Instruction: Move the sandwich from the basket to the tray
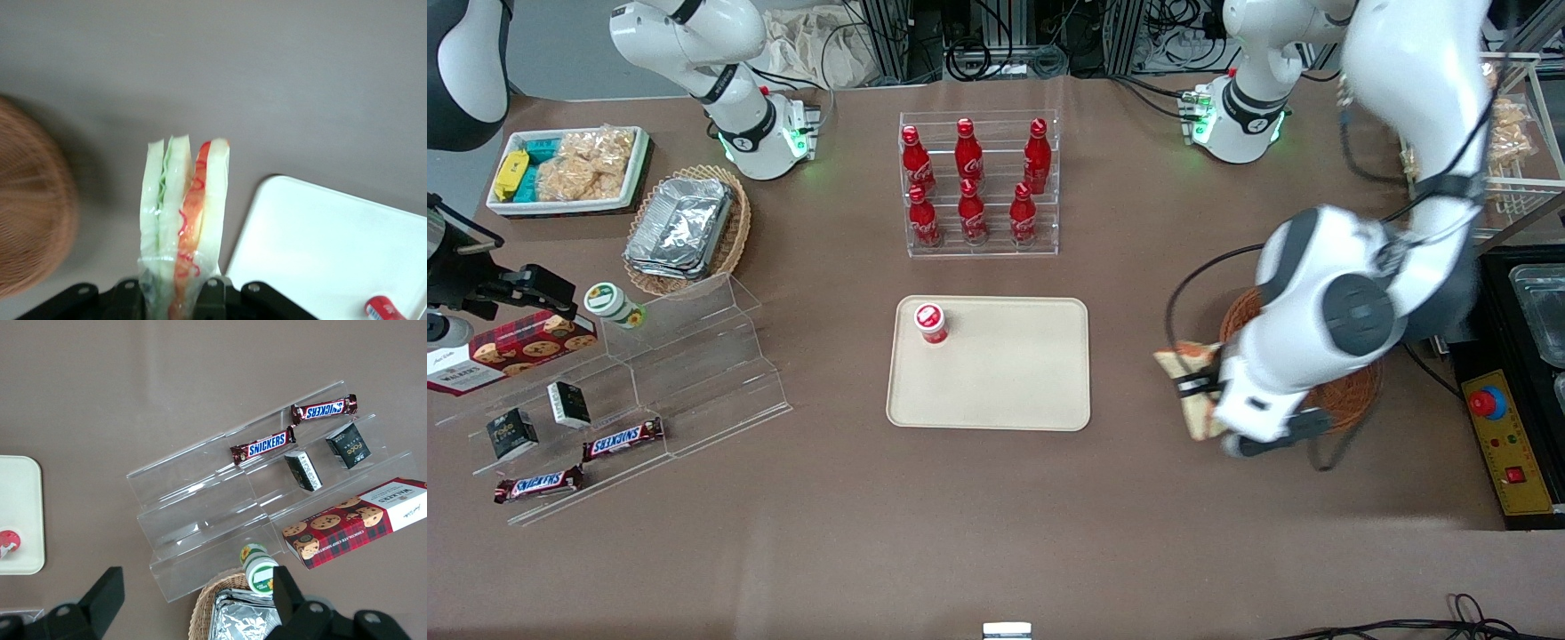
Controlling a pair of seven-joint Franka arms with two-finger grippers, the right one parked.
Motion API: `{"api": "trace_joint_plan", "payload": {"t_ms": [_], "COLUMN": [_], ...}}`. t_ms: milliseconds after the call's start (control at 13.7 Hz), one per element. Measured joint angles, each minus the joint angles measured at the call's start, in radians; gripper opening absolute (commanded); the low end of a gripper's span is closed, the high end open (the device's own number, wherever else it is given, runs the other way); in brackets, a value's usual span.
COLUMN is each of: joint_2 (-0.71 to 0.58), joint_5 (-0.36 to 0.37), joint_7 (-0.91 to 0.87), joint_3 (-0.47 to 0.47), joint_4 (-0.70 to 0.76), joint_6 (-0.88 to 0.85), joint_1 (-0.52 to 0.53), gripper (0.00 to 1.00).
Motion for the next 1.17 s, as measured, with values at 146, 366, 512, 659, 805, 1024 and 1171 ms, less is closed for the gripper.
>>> {"api": "trace_joint_plan", "payload": {"t_ms": [146,366,512,659,805,1024,1171], "joint_2": [0.078,0.137,0.165,0.198,0.219,0.226,0.227], "joint_5": [0.000,0.001,0.002,0.021,0.040,0.047,0.047], "joint_7": [-0.008,-0.066,-0.083,-0.083,-0.083,-0.083,-0.083], "joint_3": [-0.001,-0.002,0.001,0.001,0.001,0.001,0.001], "joint_4": [0.014,0.026,0.023,0.012,0.007,-0.005,-0.015], "joint_6": [0.075,0.145,0.144,0.144,0.144,0.139,0.137], "joint_1": [-0.080,-0.179,-0.214,-0.229,-0.239,-0.241,-0.241], "gripper": [0.00,0.00,0.00,0.00,0.11,0.41,0.77]}}
